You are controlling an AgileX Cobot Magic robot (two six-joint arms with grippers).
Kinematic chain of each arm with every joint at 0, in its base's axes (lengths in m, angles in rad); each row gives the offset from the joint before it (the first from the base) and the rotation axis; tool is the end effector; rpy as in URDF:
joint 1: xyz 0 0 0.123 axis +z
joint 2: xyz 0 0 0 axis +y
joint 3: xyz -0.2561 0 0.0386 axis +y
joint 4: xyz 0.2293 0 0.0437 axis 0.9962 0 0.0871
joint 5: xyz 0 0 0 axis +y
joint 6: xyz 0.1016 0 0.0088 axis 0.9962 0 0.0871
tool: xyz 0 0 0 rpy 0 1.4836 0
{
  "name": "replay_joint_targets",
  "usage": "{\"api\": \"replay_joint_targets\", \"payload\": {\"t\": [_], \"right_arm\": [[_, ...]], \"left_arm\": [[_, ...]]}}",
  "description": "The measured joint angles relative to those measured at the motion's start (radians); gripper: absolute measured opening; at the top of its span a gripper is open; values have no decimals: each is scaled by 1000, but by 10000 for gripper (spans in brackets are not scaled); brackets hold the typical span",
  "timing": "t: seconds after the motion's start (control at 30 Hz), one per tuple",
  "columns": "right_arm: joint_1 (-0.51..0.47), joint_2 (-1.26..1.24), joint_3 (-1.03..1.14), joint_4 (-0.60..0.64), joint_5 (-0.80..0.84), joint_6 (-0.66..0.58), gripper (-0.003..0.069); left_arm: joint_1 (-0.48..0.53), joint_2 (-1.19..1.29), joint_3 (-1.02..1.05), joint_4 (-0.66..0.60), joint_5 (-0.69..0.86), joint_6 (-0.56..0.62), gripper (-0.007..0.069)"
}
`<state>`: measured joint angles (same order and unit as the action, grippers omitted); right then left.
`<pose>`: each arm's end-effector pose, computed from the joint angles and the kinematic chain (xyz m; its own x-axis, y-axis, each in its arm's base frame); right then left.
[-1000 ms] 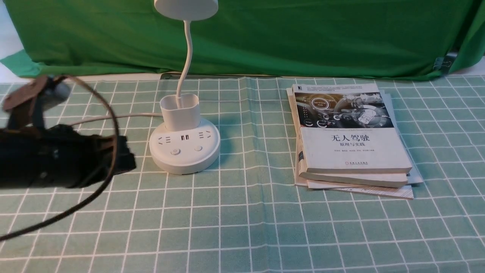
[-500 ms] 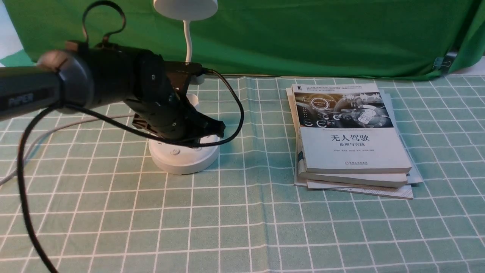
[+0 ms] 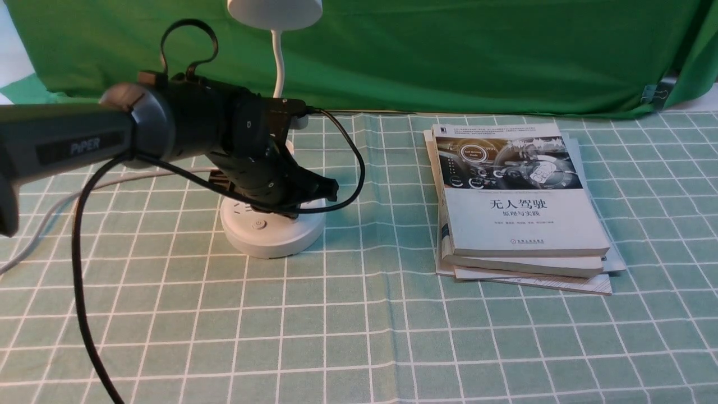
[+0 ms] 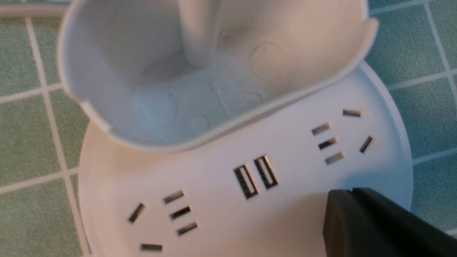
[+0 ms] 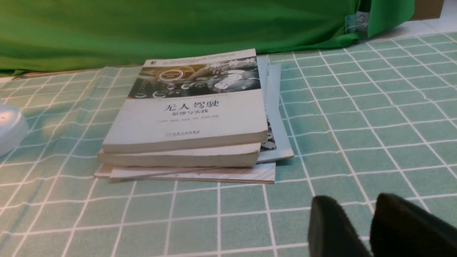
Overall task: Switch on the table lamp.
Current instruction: 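Press the power button on the lamp base to turn the lamp on with the left gripper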
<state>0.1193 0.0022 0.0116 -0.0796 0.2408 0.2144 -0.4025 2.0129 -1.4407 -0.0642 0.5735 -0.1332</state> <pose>0.0741 0.0069 0.1857 -0.1769 0.1164 -0.9773 -0.0770 0.9883 0.1316 0.3766 -0.1642 0.1617 -0.8633 0.1655 -0.4768 0.2510 0.9604 -0.1212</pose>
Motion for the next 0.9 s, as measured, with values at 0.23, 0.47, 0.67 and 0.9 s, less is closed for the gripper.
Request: {"api": "replay_joint_targets", "payload": {"t": [0.23, 0.47, 0.67, 0.9], "right_arm": [[0, 0, 0, 0, 0, 0, 238], [0, 0, 0, 0, 0, 0, 238], [0, 0, 0, 0, 0, 0, 238], [0, 0, 0, 0, 0, 0, 238]], "left_arm": [[0, 10, -3, -4, -4, 0, 21], [0, 20, 13, -14, -47, 0, 21], [0, 12, 18, -13, -77, -3, 21], [0, -11, 9, -12, -59, -3, 21]]}}
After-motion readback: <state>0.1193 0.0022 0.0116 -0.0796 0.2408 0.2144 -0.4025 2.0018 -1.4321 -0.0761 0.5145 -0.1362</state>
